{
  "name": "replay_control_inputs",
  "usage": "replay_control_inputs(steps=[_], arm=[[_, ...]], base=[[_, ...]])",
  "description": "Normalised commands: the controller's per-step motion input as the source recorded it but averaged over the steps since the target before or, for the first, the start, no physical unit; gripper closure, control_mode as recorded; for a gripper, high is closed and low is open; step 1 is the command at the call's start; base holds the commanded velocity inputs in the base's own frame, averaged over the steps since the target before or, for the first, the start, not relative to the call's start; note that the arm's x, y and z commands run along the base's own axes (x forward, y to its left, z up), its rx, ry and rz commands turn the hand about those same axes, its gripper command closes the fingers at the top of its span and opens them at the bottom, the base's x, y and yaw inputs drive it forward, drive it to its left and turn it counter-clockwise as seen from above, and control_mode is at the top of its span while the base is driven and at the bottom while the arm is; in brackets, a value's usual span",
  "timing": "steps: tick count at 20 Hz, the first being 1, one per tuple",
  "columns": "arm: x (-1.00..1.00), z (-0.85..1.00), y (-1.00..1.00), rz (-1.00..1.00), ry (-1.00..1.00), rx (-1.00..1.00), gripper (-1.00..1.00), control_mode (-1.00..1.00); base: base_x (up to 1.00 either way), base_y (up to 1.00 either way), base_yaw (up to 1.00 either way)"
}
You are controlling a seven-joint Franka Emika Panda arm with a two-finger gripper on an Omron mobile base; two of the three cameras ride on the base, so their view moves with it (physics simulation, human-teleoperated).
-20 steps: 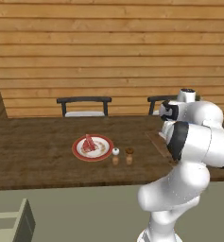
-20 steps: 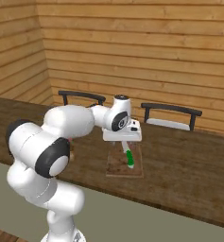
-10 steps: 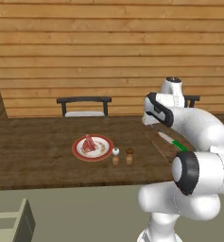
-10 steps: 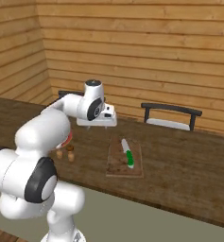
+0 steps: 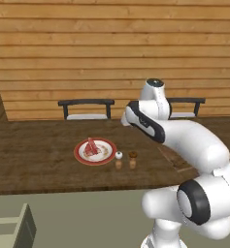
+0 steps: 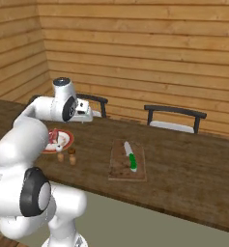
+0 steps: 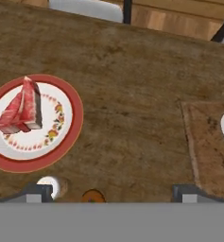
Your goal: Pick up the knife from the drawer and place it on the cutting board. Then place the meat from the plate to the cutting board.
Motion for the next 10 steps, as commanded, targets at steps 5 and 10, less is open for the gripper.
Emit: replay_control_inputs(steps=[5, 10], arm=[[0.14, 0.02, 1.0, 0.0, -0.05, 0.0, -1.0, -1.0], [0.27, 0.0, 1.0, 0.0, -0.02, 0.0, -1.0, -1.0]], base=[[0.0, 0.0, 0.0], [0.0, 0.0, 0.0]])
